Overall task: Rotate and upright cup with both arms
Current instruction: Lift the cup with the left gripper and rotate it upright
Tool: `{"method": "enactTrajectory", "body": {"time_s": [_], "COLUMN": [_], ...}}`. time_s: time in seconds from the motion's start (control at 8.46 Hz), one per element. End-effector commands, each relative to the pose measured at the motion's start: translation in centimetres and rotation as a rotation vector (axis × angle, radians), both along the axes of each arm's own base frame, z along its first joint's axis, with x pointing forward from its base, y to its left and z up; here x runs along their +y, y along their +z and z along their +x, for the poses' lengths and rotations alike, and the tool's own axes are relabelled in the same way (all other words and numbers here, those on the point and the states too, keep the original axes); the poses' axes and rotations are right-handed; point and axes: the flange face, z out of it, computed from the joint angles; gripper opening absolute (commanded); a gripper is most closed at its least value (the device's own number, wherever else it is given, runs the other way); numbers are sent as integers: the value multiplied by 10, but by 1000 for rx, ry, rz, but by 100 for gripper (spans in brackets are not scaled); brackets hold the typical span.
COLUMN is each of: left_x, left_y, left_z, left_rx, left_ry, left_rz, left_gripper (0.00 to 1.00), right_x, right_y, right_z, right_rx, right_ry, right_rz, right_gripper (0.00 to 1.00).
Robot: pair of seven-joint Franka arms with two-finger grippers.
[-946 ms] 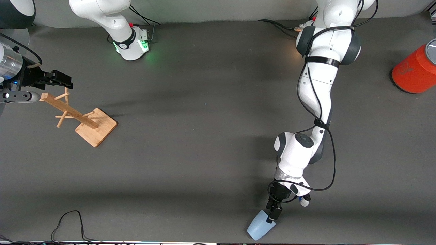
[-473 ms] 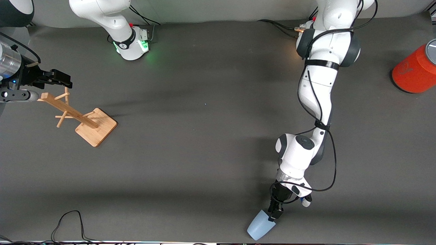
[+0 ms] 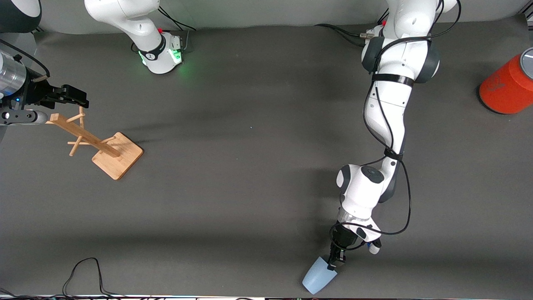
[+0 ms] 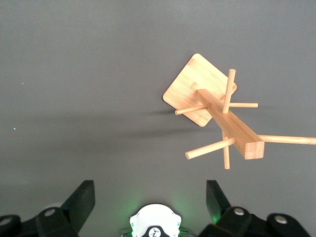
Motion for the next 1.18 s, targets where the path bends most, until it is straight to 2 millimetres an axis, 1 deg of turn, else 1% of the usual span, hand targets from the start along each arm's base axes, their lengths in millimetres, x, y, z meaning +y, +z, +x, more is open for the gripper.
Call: {"method": "enactTrajectory", "body": {"time_s": [0.0, 0.12, 0.24, 0.35, 0.47, 0.59, 0.71, 0.83, 0.95, 1.06], "left_x": [-2, -2, -1, -3, -4, -8, -12, -11, -12, -14], "left_y": [3, 7, 10, 18, 30, 52, 67, 82, 99, 116], "left_z": [4, 4, 5, 5, 7, 7, 8, 8, 4, -7], "left_rx": [-12, -18, -22, -29, -33, -24, 25, 85, 170, 280], "left_ry": [-5, -5, -3, -6, -2, -8, -26, -42, -62, -100], "left_rz": [4, 2, 0, -3, -13, -22, -12, 2, 20, 61], "left_gripper": [0, 0, 0, 0, 0, 0, 0, 0, 0, 0], "right_x": [1, -1, 2, 5, 14, 16, 17, 24, 29, 30], "right_y": [14, 27, 33, 37, 39, 32, 29, 29, 29, 30], "right_z": [-2, 6, 17, 30, 36, 39, 41, 41, 41, 42], "right_rx": [-16, -43, -58, -67, -66, -53, -49, -49, -52, -56], "right_ry": [17, 27, 19, 31, 48, 53, 53, 65, 74, 76], "right_rz": [24, 23, 11, -1, -7, 0, -1, -1, -4, -1], "right_gripper": [100, 100, 100, 100, 100, 100, 100, 100, 100, 100]}}
